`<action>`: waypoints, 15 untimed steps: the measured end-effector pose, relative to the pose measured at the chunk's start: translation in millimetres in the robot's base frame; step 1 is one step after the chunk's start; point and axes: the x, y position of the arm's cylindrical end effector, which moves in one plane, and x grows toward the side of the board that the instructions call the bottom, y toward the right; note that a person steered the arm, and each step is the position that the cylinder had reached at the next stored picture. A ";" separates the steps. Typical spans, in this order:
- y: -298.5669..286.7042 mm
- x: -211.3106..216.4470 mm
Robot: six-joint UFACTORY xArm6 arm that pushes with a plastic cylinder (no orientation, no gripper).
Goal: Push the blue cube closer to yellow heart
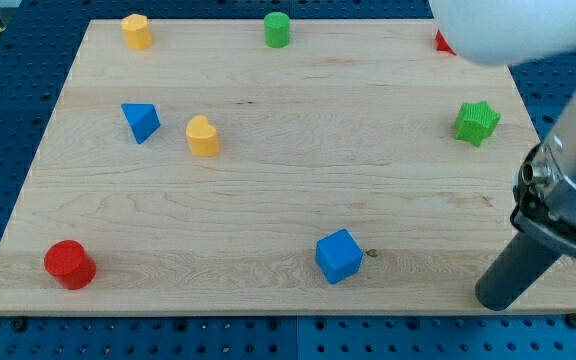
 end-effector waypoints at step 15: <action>-250.1 -130.5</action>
